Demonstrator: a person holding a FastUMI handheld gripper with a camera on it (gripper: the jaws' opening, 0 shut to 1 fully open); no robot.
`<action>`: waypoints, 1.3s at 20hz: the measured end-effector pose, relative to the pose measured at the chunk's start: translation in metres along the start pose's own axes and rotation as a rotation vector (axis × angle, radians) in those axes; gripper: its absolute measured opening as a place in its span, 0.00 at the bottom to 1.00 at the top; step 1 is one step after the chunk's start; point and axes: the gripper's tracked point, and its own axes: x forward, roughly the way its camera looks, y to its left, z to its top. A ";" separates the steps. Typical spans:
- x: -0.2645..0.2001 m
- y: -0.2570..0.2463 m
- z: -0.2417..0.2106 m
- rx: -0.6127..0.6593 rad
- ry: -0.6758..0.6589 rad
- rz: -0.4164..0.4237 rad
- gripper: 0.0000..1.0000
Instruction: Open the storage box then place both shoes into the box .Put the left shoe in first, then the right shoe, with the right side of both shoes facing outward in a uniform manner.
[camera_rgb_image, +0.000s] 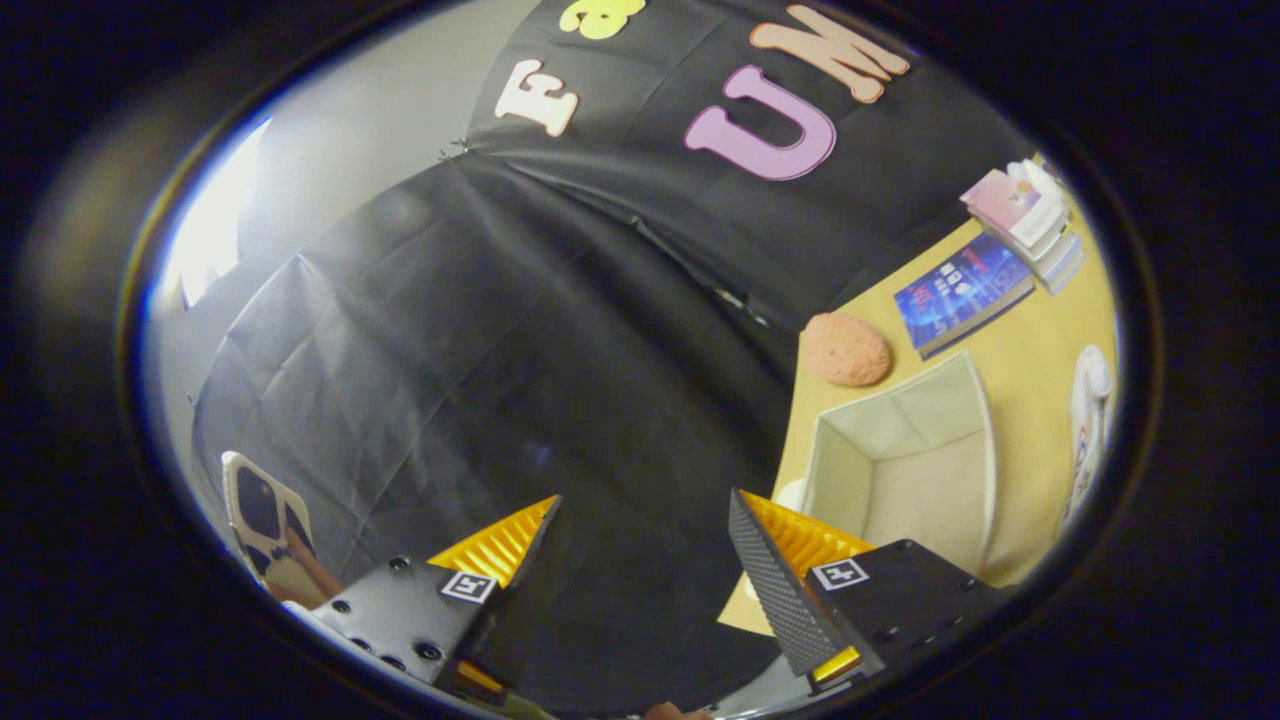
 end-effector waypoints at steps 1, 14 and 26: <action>-0.010 -0.015 0.006 -0.023 -0.013 -0.041 0.98; -0.181 -0.276 0.016 -0.179 -0.019 -0.714 0.99; -0.185 -0.360 -0.025 -0.198 0.159 -0.820 0.99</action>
